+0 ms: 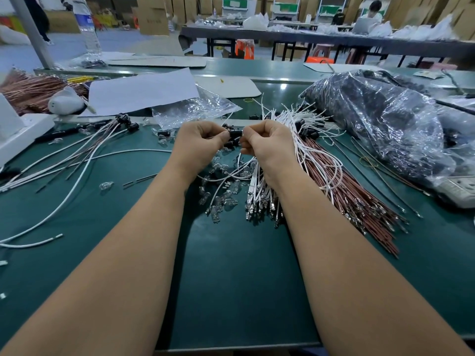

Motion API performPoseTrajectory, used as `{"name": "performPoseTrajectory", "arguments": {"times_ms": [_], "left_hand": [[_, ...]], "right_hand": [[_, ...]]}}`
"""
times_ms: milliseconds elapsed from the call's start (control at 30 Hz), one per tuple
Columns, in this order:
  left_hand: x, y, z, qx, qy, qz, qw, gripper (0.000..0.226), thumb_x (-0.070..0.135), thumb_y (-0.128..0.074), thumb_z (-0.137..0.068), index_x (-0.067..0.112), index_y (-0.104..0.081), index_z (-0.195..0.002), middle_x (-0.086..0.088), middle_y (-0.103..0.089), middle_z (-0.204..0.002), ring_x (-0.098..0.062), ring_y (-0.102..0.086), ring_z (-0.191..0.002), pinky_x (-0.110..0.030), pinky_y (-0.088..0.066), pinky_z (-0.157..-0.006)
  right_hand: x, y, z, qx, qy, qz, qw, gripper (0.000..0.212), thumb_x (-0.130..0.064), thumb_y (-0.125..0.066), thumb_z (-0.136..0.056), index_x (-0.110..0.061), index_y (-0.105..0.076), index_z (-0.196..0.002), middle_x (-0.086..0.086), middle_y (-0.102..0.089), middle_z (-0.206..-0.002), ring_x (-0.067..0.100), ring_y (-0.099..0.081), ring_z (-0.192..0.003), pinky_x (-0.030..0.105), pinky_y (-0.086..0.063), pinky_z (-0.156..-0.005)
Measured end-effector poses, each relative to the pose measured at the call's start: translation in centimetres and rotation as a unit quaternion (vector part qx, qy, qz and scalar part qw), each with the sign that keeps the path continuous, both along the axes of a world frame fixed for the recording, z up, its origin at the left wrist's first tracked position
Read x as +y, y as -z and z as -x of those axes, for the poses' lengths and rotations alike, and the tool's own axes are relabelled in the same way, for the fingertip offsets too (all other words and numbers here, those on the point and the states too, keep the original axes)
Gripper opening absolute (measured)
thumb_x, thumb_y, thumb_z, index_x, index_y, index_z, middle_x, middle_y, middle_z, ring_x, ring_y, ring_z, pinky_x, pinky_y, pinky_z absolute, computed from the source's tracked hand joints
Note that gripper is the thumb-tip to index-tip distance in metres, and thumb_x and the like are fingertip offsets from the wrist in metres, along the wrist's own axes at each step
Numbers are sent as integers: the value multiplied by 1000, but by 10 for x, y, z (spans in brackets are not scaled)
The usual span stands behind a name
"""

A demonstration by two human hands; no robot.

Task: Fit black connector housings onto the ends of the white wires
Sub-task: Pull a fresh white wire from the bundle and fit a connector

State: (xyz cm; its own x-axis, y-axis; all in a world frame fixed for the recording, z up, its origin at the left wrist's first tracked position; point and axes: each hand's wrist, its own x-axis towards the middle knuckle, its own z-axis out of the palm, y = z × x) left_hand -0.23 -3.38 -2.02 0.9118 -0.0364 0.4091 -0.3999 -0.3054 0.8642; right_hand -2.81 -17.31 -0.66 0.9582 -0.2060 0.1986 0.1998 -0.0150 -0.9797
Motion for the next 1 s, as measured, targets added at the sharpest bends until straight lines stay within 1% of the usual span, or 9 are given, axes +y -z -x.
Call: {"name": "performPoseTrajectory", "arguments": {"times_ms": [133, 267, 400, 467, 600, 733, 867, 1000], "left_hand": [[0, 1, -1, -3, 1, 7, 1000, 9, 10, -68, -88, 15, -71, -81, 1, -59, -61, -3, -46, -51, -14, -39, -52], [0, 1, -2, 0, -1, 10, 1000, 11, 12, -68, -89, 17, -72, -80, -1, -55, -60, -5, -41, -49, -14, -34, -49], [2, 1, -1, 5, -5, 21, 1000, 18, 14, -67, -89, 24, -70, -74, 1, -55, -58, -3, -41, -46, -12, -35, -47], [3, 1, -1, 9, -7, 30, 999, 18, 14, -67, -89, 25, -69, -74, 3, -56, -58, -1, -43, -45, -11, -36, -47], [3, 0, -1, 12, -6, 33, 999, 14, 13, -67, -89, 21, -69, -77, 4, -57, -59, 1, -45, -46, -9, -37, -49], [4, -1, 0, 9, -5, 32, 999, 7, 9, -67, -89, 12, -70, -84, 6, -60, -62, 5, -48, -48, -9, -39, -52], [3, -1, 2, 8, 0, 24, 1000, 5, 7, -66, -89, 4, -70, -91, 4, -58, -62, 5, -46, -47, -9, -38, -52], [2, -4, 3, 5, 1, 3, 1000, 6, 8, -67, -88, 4, -71, -92, 4, -58, -63, 5, -46, -48, -9, -37, -52]], "right_hand": [[1, 1, -2, -4, 12, 3, 1000, 17, -1, -59, -93, -8, -59, -77, 7, -61, -69, 9, -59, -56, 20, -55, -57], [2, 1, -5, -7, 22, 0, 1000, 18, 0, -59, -92, -10, -59, -77, 7, -62, -69, 10, -58, -56, 19, -53, -55], [0, 1, -5, 2, 25, -28, 999, 16, 0, -58, -93, -10, -59, -80, 7, -62, -73, 10, -58, -58, 20, -52, -57], [-1, 0, -4, 7, 24, -32, 999, 16, -1, -58, -93, -11, -59, -80, 7, -62, -73, 11, -58, -60, 21, -52, -59], [-1, 0, -4, 7, 24, -20, 999, 15, -3, -58, -93, -11, -60, -81, 6, -62, -71, 10, -57, -59, 20, -50, -56], [-1, -1, -3, 6, 28, -22, 999, 15, -4, -58, -94, -11, -61, -81, 4, -61, -69, 6, -55, -54, 18, -48, -53], [0, -1, -3, 8, 27, -21, 999, 15, -4, -58, -94, -11, -60, -82, 4, -61, -69, 6, -55, -54, 18, -48, -54], [1, -1, -3, 10, 23, -5, 1000, 16, -4, -58, -94, -12, -60, -80, 4, -61, -70, 8, -56, -57, 18, -49, -53]]}}
